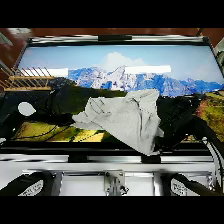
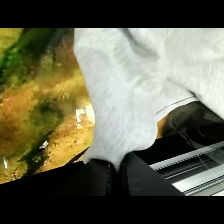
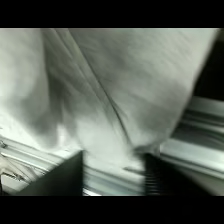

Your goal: Fold the shirts.

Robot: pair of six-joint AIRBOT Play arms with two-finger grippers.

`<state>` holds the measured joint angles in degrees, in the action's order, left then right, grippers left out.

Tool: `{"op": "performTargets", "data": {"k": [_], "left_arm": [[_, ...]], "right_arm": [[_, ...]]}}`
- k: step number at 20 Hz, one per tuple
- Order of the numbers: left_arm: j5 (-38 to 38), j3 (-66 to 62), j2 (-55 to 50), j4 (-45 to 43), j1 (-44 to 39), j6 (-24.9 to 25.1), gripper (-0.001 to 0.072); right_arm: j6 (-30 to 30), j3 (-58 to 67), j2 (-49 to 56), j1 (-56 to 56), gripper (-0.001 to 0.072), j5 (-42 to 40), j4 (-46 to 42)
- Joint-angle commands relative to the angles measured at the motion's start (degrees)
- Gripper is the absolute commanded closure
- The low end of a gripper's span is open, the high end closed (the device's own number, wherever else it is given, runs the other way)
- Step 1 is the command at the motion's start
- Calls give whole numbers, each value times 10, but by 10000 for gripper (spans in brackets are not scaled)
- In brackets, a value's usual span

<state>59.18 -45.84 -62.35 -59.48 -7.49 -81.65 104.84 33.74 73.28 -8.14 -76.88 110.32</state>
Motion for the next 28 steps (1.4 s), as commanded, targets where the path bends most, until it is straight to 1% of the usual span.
{"op": "performTargets", "data": {"k": [1,2,4,6,8,10,12,14,15,16,18,20,21,23,25,26,27,28], "left_arm": [[0,-26,6,0,0,2,674],[0,-40,6,0,0,3,674],[6,-97,8,0,0,21,674],[24,-193,24,-3,0,60,675],[28,-319,49,-39,0,60,675],[27,-471,71,-91,0,60,675],[14,-621,86,-123,0,57,675],[-14,-719,102,-135,0,21,674],[-32,-739,113,-137,0,4,674],[-50,-741,130,-137,0,-9,674],[-50,-730,157,-144,0,-12,674],[-44,-711,175,-159,0,-17,674],[-30,-705,178,-174,0,-24,674],[35,-694,176,-212,0,-27,674],[89,-657,174,-247,0,-27,674],[106,-631,172,-261,0,-33,674],[114,-600,170,-272,0,-48,674],[114,-569,167,-279,0,-51,674]], "right_arm": [[2,3,21,42,638,31,19],[8,12,21,54,638,19,34],[22,60,3,66,638,-16,73],[22,149,-47,64,639,-44,118],[22,279,-119,64,639,-49,124],[22,438,-186,64,639,-14,96],[14,594,-235,64,639,68,50],[-19,710,-266,64,639,151,14],[-26,748,-276,64,639,176,12],[-35,771,-285,64,638,185,12],[-62,786,-299,64,639,175,12],[-73,786,-306,64,639,142,12],[-73,786,-306,64,639,123,8],[-82,786,-297,64,638,89,-5],[-95,786,-277,64,639,48,-33],[-106,786,-259,64,639,18,-47],[-108,786,-238,64,639,-10,-57],[-104,786,-209,64,639,-33,-67]]}}
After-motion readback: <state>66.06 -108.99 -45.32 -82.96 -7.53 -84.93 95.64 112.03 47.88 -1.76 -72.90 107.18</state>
